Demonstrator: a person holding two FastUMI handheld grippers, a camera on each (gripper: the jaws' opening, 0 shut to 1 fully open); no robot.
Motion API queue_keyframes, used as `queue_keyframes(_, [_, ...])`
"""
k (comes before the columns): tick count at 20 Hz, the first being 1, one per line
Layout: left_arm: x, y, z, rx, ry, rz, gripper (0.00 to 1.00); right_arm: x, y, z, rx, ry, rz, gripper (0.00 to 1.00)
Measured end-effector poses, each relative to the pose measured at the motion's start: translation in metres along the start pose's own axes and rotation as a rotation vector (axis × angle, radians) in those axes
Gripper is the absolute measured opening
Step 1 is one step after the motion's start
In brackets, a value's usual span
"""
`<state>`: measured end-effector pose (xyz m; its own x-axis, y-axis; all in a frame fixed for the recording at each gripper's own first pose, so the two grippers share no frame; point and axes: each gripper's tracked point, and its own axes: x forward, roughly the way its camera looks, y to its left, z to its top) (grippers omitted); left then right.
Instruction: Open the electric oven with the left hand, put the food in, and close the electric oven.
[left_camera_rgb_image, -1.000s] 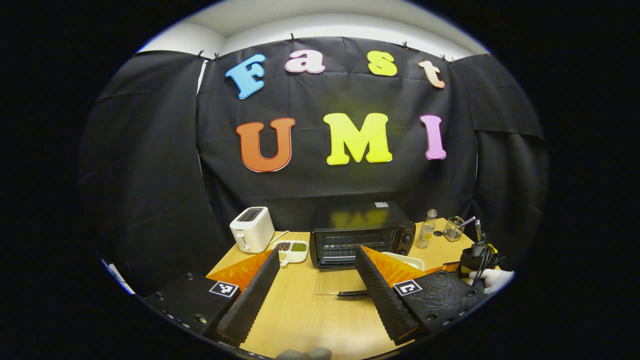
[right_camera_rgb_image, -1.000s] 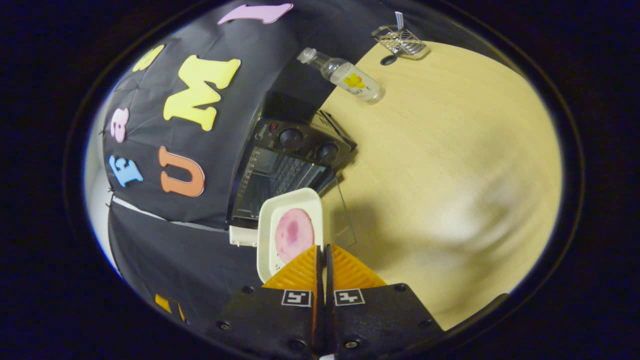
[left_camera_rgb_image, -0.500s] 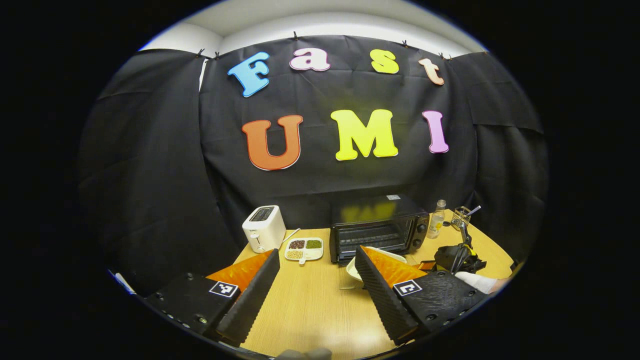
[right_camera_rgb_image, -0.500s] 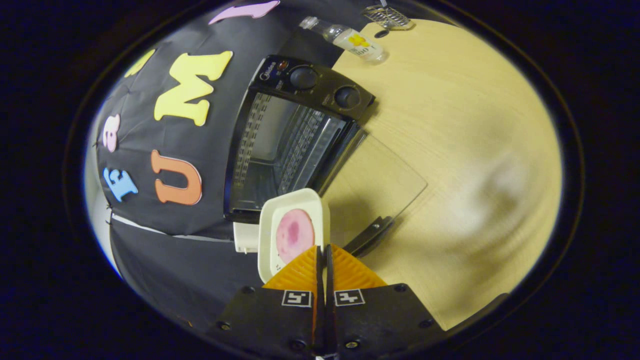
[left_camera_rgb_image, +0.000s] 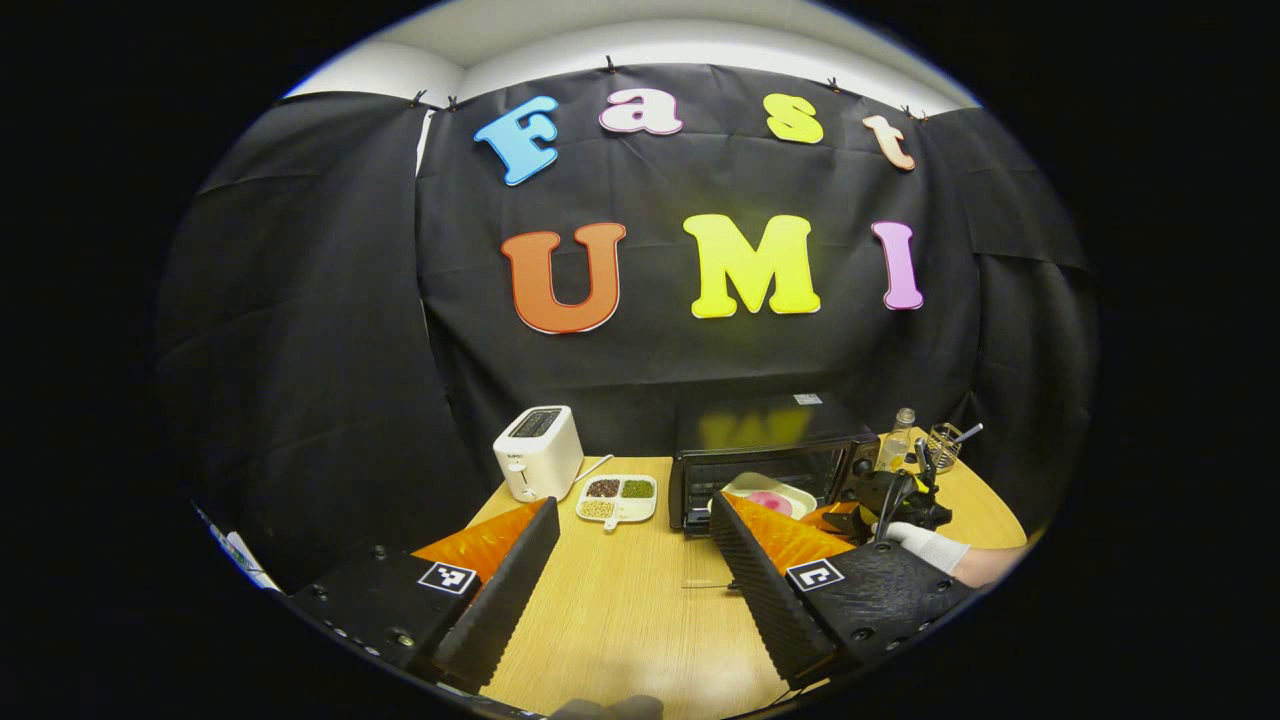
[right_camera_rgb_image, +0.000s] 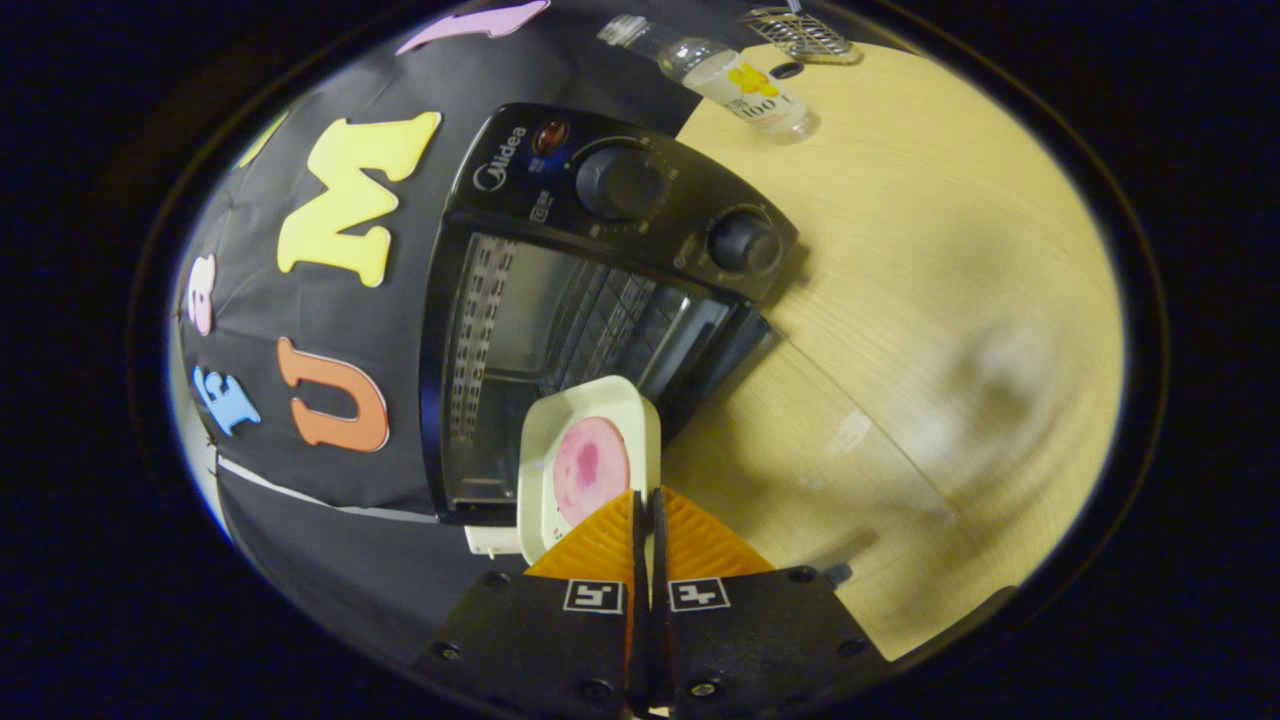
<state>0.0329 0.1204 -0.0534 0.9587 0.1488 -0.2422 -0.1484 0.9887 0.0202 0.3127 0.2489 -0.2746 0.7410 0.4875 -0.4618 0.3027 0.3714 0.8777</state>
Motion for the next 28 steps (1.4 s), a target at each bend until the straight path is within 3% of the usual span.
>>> queue_keyframes(3, [0.005,-0.006,-0.010,-0.010,0.025,0.028,0.97,0.015,0.004,0.025,0.008,-0.039,0.004,0.04])
queue_keyframes(7, [0.009,-0.009,-0.022,-0.039,0.070,0.055,0.97,0.032,0.027,0.049,0.015,-0.108,0.075,0.00])
queue_keyframes(9, [0.011,-0.007,-0.022,-0.041,0.069,0.060,0.97,0.034,0.044,0.054,0.029,-0.127,0.145,0.09])
queue_keyframes(11, [0.010,-0.005,-0.024,-0.036,0.071,0.059,0.97,0.038,0.042,0.049,0.010,-0.121,0.140,0.10])
queue_keyframes(12, [0.009,-0.003,-0.023,-0.038,0.068,0.058,0.97,0.034,0.044,0.050,0.007,-0.124,0.147,0.19])
queue_keyframes(13, [0.011,-0.003,-0.022,-0.043,0.064,0.056,0.97,0.033,0.047,0.050,0.007,-0.126,0.157,0.19])
queue_keyframes(15, [0.009,-0.001,-0.019,-0.052,0.048,0.044,0.97,0.022,0.054,0.045,-0.012,-0.134,0.162,0.45])
queue_keyframes(16, [0.009,0.001,-0.019,-0.050,0.044,0.039,0.97,0.014,0.052,0.048,-0.021,-0.145,0.153,0.50])
queue_keyframes(17, [0.009,0.004,-0.019,-0.047,0.039,0.035,0.97,0.007,0.052,0.049,-0.034,-0.155,0.152,0.63])
queue_keyframes(18, [0.008,0.005,-0.019,-0.049,0.035,0.028,0.97,-0.003,0.053,0.048,-0.045,-0.166,0.153,0.58])
queue_keyframes(19, [0.007,0.006,-0.020,-0.051,0.028,0.019,0.97,-0.013,0.052,0.048,-0.066,-0.169,0.139,0.68])
queue_keyframes(22, [0.000,0.012,-0.022,-0.045,0.005,0.002,0.97,-0.055,0.054,0.042,-0.215,-0.212,0.125,0.74])
queue_keyframes(25, [-0.003,0.015,-0.032,-0.052,-0.006,-0.029,0.97,-0.098,0.062,0.034,-0.426,-0.242,0.121,0.87])
queue_keyframes(28, [-0.003,0.014,-0.040,-0.033,-0.009,-0.050,0.97,-0.148,0.053,0.044,-0.604,-0.319,0.054,0.94])
